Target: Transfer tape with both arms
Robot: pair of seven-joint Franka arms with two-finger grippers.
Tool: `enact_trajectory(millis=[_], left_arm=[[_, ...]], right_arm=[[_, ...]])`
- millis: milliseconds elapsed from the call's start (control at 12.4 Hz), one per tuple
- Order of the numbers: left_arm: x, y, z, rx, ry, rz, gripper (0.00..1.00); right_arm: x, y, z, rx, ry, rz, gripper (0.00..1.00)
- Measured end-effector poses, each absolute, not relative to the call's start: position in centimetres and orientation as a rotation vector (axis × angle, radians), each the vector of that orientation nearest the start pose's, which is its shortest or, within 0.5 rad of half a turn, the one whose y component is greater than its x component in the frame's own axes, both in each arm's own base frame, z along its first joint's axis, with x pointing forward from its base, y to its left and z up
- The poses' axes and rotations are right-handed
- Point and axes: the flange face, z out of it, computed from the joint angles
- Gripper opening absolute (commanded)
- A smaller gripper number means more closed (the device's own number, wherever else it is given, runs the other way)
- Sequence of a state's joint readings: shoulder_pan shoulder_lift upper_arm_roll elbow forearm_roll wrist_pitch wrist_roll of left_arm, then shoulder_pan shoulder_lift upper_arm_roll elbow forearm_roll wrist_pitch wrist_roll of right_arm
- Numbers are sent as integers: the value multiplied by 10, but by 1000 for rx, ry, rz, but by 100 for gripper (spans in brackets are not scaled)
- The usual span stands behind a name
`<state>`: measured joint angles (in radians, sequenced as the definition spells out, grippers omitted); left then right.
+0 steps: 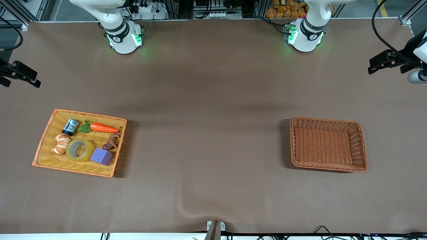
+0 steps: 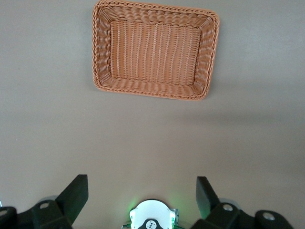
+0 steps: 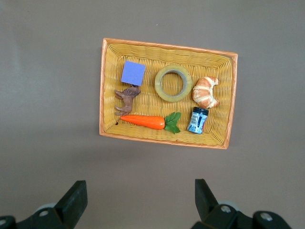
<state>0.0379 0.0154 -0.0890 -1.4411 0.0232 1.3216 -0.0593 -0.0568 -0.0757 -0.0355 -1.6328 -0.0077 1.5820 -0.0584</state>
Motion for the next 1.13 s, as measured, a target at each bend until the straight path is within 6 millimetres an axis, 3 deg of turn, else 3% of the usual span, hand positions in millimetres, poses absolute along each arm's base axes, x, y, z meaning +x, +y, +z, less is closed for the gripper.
enact_trajectory(millis=[1126], left_arm=[[536,-20,658,-3109,-29,191,100]], right_arm=[[531,-51,635,-3148,51,-38,100]])
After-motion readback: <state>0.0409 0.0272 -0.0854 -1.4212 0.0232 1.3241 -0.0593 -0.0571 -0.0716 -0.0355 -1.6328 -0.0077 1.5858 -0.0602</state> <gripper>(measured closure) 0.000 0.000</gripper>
